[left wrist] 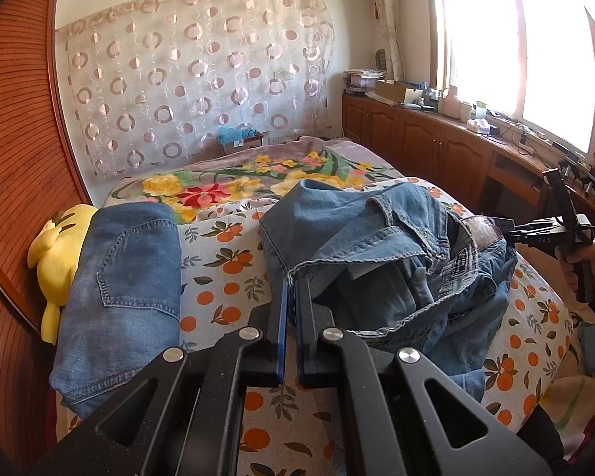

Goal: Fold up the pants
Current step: 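Lift the jeans by the waistband with both grippers and shake them out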

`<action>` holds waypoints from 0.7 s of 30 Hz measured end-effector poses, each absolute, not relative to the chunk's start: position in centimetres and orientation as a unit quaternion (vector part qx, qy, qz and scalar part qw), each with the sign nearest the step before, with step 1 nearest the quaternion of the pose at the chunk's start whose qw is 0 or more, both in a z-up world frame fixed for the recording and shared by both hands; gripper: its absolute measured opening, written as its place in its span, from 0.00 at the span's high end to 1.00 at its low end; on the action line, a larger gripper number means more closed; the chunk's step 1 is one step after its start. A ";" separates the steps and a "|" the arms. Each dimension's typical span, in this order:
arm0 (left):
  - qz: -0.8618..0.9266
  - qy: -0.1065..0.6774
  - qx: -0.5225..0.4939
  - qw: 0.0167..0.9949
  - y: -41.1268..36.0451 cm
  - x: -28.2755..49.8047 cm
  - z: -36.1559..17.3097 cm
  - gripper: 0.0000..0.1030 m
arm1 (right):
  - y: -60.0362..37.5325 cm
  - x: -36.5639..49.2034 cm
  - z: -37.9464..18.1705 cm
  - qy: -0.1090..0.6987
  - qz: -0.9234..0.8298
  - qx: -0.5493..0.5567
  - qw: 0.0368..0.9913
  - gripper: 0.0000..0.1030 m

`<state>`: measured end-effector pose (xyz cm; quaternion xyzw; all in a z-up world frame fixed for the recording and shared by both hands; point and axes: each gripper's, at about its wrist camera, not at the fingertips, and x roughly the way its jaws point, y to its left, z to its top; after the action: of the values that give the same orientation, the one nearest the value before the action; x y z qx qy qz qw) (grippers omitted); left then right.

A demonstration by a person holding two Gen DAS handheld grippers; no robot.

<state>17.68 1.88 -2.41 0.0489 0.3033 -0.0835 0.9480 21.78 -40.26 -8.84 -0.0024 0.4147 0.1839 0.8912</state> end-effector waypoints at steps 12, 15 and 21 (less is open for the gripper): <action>-0.087 0.218 0.090 0.968 -1.1 20.0 9.8 0.97 | -41.6 16.8 4.5 0.241 0.190 -0.018 0.952 0.91; -0.077 0.195 0.108 0.972 -2.2 21.9 14.2 0.97 | -42.5 15.5 9.1 0.199 0.178 -0.029 0.963 0.91; -0.068 0.175 0.130 0.973 -4.9 26.4 19.5 0.97 | -44.8 13.5 16.0 0.135 0.136 -0.063 0.980 0.92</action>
<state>26.44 -4.93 19.54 0.1305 0.1751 -0.0684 0.9735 13.52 -44.82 15.96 -0.0630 0.1346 0.1356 0.9796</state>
